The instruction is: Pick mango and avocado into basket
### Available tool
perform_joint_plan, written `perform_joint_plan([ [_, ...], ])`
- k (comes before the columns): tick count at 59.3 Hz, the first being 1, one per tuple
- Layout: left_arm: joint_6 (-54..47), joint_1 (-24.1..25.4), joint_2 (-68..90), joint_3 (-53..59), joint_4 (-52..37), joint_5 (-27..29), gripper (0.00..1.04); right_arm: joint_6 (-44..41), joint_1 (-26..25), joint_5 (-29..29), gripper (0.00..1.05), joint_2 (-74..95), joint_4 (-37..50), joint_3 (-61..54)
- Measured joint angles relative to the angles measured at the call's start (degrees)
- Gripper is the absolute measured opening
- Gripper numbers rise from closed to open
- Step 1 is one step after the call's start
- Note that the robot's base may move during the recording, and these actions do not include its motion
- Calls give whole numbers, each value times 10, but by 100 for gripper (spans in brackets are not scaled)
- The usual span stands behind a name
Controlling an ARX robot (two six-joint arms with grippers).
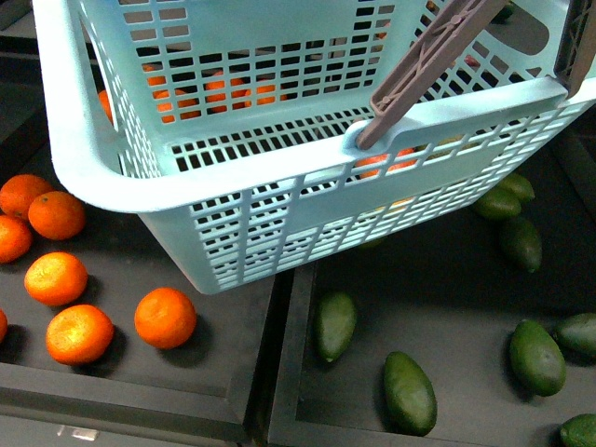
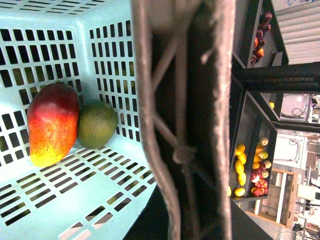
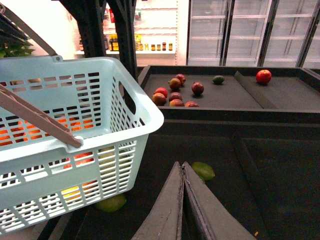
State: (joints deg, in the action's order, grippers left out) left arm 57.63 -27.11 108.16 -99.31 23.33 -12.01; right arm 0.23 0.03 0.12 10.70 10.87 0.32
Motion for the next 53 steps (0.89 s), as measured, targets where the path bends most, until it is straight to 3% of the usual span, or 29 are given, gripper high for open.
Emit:
perform_joint_plan([
  [10, 0, 0, 0, 0, 0, 0, 6, 0, 0, 0, 2, -86, -103, 0],
  [22, -1, 0, 0, 0, 0, 0, 6, -1, 0, 0, 5, -104, -108, 0],
  [30, 0, 0, 0, 0, 0, -2, 6, -1, 0, 0, 28, -104, -108, 0],
  [46, 0, 0, 0, 0, 0, 0, 6, -1, 0, 0, 86, -104, -108, 0],
  [51, 0, 0, 0, 0, 0, 0, 6, 0, 0, 1, 99, -104, -108, 0],
  [53, 0, -2, 0, 0, 0, 0, 6, 0, 0, 1, 99, -104, -108, 0],
])
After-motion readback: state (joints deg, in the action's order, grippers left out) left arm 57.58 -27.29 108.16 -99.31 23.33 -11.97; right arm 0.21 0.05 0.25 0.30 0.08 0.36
